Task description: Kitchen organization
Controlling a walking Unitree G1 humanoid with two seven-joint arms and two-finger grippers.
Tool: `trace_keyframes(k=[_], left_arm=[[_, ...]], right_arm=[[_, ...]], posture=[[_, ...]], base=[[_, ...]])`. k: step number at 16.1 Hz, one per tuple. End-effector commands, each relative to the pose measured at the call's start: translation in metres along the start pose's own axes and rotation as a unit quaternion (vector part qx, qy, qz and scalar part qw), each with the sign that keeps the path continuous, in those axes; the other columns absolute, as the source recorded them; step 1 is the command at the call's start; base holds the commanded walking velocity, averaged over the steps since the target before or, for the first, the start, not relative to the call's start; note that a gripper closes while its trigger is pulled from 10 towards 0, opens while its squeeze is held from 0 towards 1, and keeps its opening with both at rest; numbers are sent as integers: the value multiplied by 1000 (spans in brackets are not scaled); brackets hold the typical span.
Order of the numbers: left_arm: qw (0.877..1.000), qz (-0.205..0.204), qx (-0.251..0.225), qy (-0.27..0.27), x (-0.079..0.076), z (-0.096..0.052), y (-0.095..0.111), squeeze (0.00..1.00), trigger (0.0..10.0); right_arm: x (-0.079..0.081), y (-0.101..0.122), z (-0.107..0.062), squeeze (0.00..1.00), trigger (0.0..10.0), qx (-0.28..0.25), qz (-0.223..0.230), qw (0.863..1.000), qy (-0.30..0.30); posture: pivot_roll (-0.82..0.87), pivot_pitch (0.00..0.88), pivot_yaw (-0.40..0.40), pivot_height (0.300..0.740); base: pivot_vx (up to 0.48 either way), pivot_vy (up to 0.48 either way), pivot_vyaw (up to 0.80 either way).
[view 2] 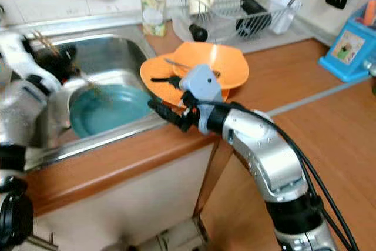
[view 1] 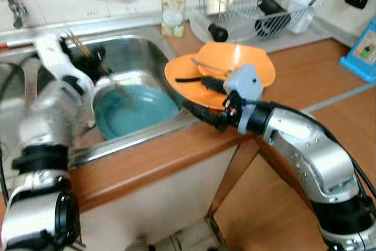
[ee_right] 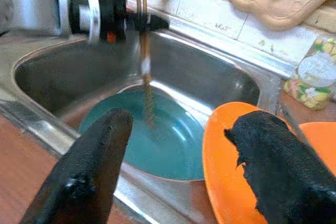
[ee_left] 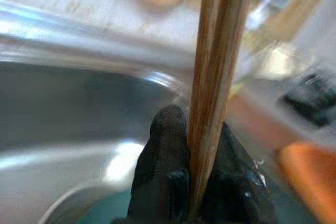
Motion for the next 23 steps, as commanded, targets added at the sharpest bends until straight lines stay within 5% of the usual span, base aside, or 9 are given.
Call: trace_keyframes(k=[1, 7, 12, 15, 16, 17, 21, 22, 23], left_arm=[[999, 31, 16, 28, 3, 5, 0, 1000, 10000], [996, 73, 39, 32, -3, 19, -7, 1000, 10000], [992, 100, -75, -23, -22, 21, 34, 1000, 10000], [973, 133, -152, -115, -59, 10, 60, 1000, 10000], [971, 141, -145, -127, -64, 8, 56, 675, 10000], [966, 166, -128, -153, -73, 2, 41, 0, 10000], [959, 152, -124, -202, -94, -15, 25, 0, 10000], [953, 150, -120, -233, -104, -24, 18, 0, 10000], [947, 149, -112, -261, -113, -34, 11, 0, 10000]], right_arm=[[0, 3, 1, 1000, 10000, -5, -12, 1000, -2], [-1, 4, 0, 1000, 10000, -10, -14, 1000, -17], [-14, 20, -2, 1000, 10000, -48, -9, 997, -56], [-44, 42, -13, 1000, 10000, -89, -19, 986, -142], [-47, 44, -15, 1000, 10000, -91, -18, 984, -154], [-64, 46, -24, 1000, 10000, -93, -16, 972, -213], [-81, 43, -36, 1000, 10000, -90, 6, 960, -265], [-80, 38, -36, 247, 10000, -78, 17, 963, -258], [-69, 31, -32, 0, 10000, -52, 22, 974, -218]], posture=[[-189, 0, -16, 740], [-203, 0, -5, 740], [-203, 0, -10, 740], [-203, 0, -10, 740], [-198, 0, -10, 740], [-199, 0, -13, 740], [-197, 0, -22, 740], [-195, 0, -26, 740], [-195, 0, -26, 740]], base=[[0, 0, 0], [0, 0, 0], [0, 0, 0], [0, 0, 0], [0, 0, 0], [0, 0, 0], [0, 0, 0], [0, 0, 0], [0, 0, 0]])
Point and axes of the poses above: a point about 5 cm out from each wrist's last joint towards the gripper, its own z axis pointing out of the wrist towards the gripper, its own y axis along the axis of the wrist's last joint, x = y × z, the point moved 3 cm from there along z, pointing out of the wrist towards the gripper, and after that the axes turned 6 degrees about z, right-handed, at the moved point
